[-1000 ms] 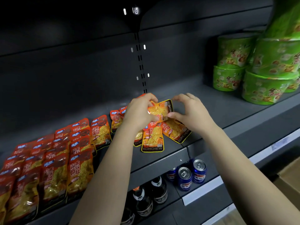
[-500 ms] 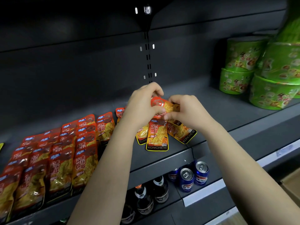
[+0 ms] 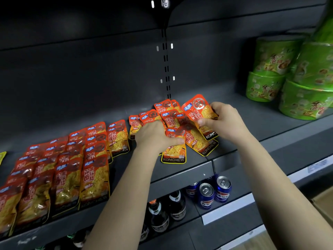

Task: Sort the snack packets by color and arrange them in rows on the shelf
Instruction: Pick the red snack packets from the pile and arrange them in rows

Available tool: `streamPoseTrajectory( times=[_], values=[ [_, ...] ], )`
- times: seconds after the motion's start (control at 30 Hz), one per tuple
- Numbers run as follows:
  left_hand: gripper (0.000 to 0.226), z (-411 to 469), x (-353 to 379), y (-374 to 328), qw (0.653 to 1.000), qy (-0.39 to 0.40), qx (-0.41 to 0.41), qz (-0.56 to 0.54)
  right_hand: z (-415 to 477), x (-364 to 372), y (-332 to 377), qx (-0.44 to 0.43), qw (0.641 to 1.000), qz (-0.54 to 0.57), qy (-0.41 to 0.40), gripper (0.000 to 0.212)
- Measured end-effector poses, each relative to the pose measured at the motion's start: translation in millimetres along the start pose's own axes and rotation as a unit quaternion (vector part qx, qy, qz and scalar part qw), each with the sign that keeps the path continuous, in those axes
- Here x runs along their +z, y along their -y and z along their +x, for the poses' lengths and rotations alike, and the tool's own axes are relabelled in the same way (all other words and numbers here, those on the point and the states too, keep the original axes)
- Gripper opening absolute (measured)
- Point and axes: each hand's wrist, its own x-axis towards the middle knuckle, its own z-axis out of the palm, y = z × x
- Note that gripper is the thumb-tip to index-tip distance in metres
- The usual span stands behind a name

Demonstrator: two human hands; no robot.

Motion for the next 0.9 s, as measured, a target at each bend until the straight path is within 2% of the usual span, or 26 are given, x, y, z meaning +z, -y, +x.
streamPoseTrajectory(
  times=[0.23, 0.43, 0.63, 0.8, 0.9],
  values=[
    [0.069, 2.6, 4.2, -12.2, 0.999, -0.016, -0.022, 0.024, -4.1, -5.6, -4.6, 0.013, 1.0, 0.025, -0.003, 0.027],
    [0.082, 2.6, 10.9, -15.9, 0.998, -0.037, -0.028, -0.045, -4.5, -7.4, -4.5, 0.014, 0.999, 0.032, 0.006, 0.027],
    [0.053, 1.7, 17.2, -14.6, 0.993, -0.04, -0.013, -0.111, -6.1, -7.5, 1.9, 0.002, 1.0, 0.011, 0.0, 0.027],
    [0.056, -2.1, 11.7, -4.8, 0.977, -0.034, 0.006, -0.209, -8.8, 0.7, 5.8, -0.007, 1.0, 0.005, -0.02, 0.022],
    [0.055, -8.6, -3.3, 11.2, 0.973, -0.043, 0.009, -0.228, -13.6, 9.7, 12.2, -0.006, 1.0, 0.008, -0.025, 0.019]
  ],
)
